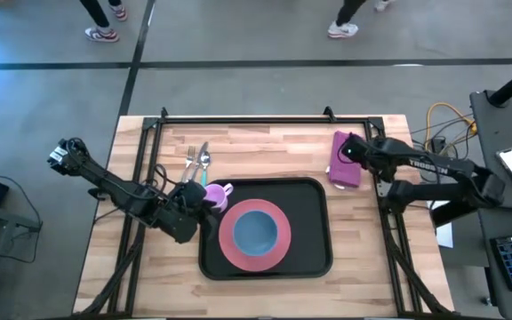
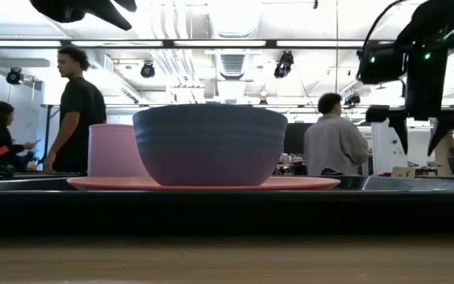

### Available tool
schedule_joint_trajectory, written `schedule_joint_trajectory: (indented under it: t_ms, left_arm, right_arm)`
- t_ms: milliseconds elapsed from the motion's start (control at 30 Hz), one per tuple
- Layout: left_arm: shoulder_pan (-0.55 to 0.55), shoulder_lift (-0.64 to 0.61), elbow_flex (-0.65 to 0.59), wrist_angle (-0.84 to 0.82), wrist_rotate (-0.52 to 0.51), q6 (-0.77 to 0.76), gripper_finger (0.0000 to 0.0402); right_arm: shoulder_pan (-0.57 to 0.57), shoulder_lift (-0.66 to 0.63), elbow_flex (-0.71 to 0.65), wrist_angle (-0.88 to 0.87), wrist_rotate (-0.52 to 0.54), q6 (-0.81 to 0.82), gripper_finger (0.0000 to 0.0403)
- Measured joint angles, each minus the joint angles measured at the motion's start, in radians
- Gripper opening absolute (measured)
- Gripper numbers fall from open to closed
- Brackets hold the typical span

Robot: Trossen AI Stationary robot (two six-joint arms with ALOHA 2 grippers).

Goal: Set up tray
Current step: Put the purple napkin to the right of the pink plate on the black tray

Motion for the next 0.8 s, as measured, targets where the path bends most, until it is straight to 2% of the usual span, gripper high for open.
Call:
schedule_joint_trajectory:
  t_ms: [167,400,633,800]
  left_arm:
    - [0.0,0.0,0.0,-0.002,0.0,0.0,0.0102]
    - [0.0,0.0,0.0,-0.016,0.0,0.0,0.0102]
    - [0.004,0.0,0.0,-0.016,0.0,-0.01,0.0102]
    - [0.005,0.0,0.0,-0.024,0.0,-0.026,0.0102]
  right_arm:
    - [-0.085,0.076,-0.02,0.05,-0.095,-0.042,0.0162]
    - [-0.09,0.208,-0.022,0.113,-0.145,-0.013,0.0162]
    - [-0.09,0.327,-0.03,0.142,-0.146,-0.005,0.0162]
    - [-0.09,0.378,-0.037,0.213,-0.125,-0.076,0.0162]
